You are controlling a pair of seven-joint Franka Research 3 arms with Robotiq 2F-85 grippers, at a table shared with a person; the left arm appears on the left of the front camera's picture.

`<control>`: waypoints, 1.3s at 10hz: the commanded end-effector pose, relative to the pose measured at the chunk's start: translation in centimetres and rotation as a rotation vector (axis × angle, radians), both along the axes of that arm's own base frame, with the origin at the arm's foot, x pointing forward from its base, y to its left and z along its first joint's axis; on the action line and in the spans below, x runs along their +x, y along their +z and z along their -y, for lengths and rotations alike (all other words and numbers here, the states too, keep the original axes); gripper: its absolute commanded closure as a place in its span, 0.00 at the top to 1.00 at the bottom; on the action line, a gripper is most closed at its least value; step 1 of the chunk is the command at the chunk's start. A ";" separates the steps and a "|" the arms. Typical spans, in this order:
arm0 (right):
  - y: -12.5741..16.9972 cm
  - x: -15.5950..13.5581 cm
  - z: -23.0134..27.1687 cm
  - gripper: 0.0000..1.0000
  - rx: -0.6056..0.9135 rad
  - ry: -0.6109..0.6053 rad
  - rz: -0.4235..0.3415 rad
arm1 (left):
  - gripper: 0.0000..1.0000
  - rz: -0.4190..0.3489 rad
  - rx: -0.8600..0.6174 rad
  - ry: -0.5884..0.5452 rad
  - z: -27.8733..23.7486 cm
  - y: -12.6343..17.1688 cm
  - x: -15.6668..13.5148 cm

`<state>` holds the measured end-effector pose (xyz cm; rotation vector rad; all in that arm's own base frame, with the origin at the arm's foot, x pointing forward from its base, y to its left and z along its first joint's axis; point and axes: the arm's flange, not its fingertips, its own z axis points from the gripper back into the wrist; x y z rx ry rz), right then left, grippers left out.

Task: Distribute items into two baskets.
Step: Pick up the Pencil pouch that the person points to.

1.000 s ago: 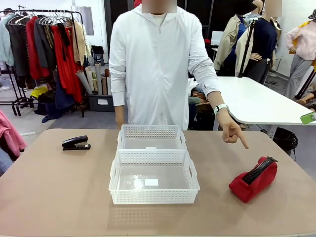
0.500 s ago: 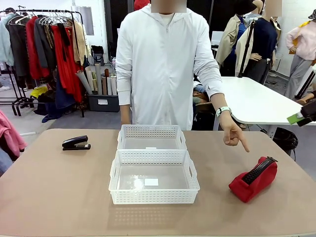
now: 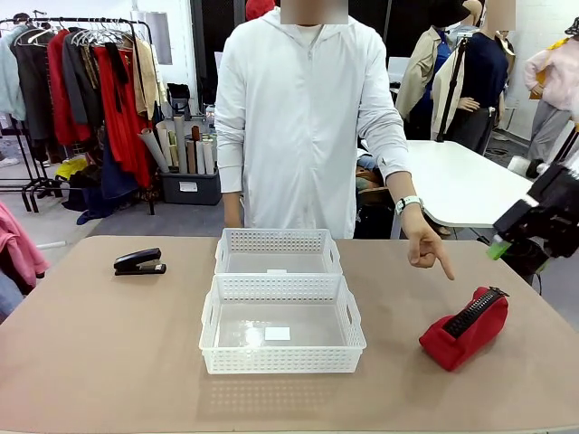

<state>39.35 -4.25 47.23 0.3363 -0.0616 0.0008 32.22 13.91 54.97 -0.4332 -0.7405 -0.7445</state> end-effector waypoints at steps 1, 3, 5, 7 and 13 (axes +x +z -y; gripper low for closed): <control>0.4 1.3 -1.3 1.00 -0.028 -0.145 -0.160 | 1.00 0.008 -0.008 -0.009 -0.1 0.0 -0.1; -0.8 2.2 -2.4 1.00 -0.049 -0.255 -0.219 | 1.00 0.008 -0.008 -0.009 -0.1 0.0 -0.1; -2.1 3.0 -3.3 1.00 -0.096 -0.384 -0.310 | 1.00 0.008 -0.008 -0.009 -0.1 0.0 -0.1; -3.2 3.7 -3.5 1.00 -0.176 -0.467 -0.345 | 1.00 0.008 -0.008 -0.009 -0.1 0.0 -0.1; -5.3 4.2 -3.9 1.00 -0.273 -0.689 -0.237 | 1.00 0.008 -0.008 -0.009 -0.1 0.0 -0.1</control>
